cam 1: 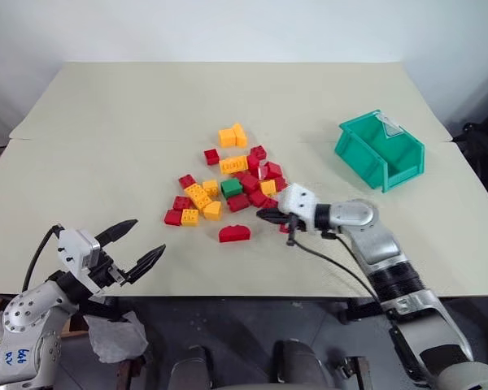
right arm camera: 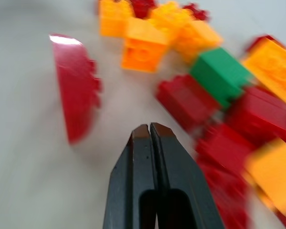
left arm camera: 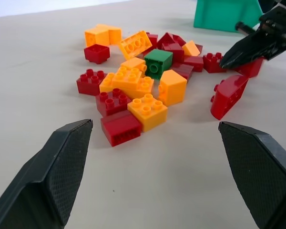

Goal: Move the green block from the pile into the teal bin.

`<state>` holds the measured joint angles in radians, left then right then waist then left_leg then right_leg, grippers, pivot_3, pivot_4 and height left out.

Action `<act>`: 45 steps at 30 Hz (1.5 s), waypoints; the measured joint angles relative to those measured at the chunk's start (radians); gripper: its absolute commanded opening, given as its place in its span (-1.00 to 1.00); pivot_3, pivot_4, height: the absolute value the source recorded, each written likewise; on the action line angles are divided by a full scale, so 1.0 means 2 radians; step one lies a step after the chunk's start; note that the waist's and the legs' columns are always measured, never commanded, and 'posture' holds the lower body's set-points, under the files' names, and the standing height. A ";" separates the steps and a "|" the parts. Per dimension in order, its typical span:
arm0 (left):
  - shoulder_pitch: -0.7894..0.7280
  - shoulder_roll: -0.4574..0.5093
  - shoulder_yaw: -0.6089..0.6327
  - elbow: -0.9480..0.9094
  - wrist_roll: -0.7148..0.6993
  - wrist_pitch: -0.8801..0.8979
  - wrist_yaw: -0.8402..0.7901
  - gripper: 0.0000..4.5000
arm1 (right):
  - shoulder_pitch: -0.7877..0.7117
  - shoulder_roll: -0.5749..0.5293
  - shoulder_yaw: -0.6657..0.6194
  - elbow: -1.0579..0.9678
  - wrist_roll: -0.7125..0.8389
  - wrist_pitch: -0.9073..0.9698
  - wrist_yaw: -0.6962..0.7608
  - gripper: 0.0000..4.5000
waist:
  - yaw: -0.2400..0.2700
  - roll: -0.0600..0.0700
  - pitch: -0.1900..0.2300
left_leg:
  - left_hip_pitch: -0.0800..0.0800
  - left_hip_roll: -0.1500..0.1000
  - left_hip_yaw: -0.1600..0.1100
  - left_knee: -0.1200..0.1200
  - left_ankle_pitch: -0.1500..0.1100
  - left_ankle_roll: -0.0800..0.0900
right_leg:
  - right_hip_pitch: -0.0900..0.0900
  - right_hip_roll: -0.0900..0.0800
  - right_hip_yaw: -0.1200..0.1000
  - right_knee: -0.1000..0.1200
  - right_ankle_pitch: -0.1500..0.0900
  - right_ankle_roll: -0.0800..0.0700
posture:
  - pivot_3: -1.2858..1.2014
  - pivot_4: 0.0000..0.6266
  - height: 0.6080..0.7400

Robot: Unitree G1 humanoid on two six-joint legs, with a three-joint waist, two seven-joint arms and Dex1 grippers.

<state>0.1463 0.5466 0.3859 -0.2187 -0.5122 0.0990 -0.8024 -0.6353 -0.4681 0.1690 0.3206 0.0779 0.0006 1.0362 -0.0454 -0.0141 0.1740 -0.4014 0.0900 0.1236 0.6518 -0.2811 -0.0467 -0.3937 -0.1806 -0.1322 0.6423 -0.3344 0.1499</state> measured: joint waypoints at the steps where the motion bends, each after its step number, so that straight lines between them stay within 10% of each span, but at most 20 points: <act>1: 0.001 0.000 0.001 0.000 0.000 0.000 0.000 1.00 | 0.003 -0.006 -0.011 0.001 0.004 -0.001 0.000 -0.97 | 0.001 0.000 0.000 | 0.000 0.000 0.000 0.000 0.000 0.000 | 0.000 0.000 0.000 0.000 0.000 0.000 | 0.03 -0.52 1.00; 8: -0.001 0.000 0.014 0.007 -0.009 0.001 -0.001 1.00 | 0.033 0.013 -0.077 -0.018 0.128 -0.003 0.047 -0.73 | -0.004 0.000 0.000 | 0.000 0.000 0.000 0.000 0.000 0.000 | 0.000 0.000 0.000 0.000 0.000 0.000 | 0.03 -0.52 1.00; 20: -0.026 0.048 0.014 0.016 -0.014 -0.004 -0.045 1.00 | 0.204 -0.139 -0.229 -0.081 0.197 0.022 0.090 0.99 | 0.022 0.000 0.000 | 0.000 0.000 0.001 -0.001 0.000 0.000 | 0.000 0.000 0.000 -0.003 0.000 0.000 | 0.03 -0.52 1.00; 32: -0.072 0.051 -0.004 0.040 -0.016 0.012 -0.065 1.00 | 0.226 -0.154 -0.209 -0.134 0.167 0.033 0.045 0.99 | 0.006 0.000 0.001 | 0.001 0.000 0.001 0.000 0.000 0.000 | 0.000 0.000 0.001 -0.002 0.000 0.000 | 0.03 -0.52 1.00; 39: -0.071 0.051 -0.012 0.037 -0.023 0.036 -0.074 1.00 | -0.035 -0.066 -0.030 -0.132 0.132 0.188 0.016 0.99 | -0.003 0.000 0.001 | 0.003 0.001 0.002 -0.001 0.001 0.000 | 0.000 0.001 0.002 0.001 0.000 -0.001 | 0.03 -0.52 1.00; 45: -0.064 0.044 -0.007 0.032 -0.023 0.034 -0.065 1.00 | -0.165 0.063 0.072 0.123 0.030 0.115 0.012 0.99 | -0.002 0.000 0.001 | -0.001 0.000 0.001 0.000 0.000 0.000 | -0.002 0.001 0.001 0.000 0.000 0.000 | 0.03 -0.52 1.00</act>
<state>0.0181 0.6344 0.3725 -0.1540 -0.5573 0.1680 -0.9330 -0.9653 -0.3421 0.3134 0.5671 0.1384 0.2298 1.0598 -0.0486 -0.0137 0.1756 -0.4024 0.0909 0.1264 0.6509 -0.2810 -0.0470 -0.3972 -0.1795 -0.1302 0.6433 -0.3342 0.1493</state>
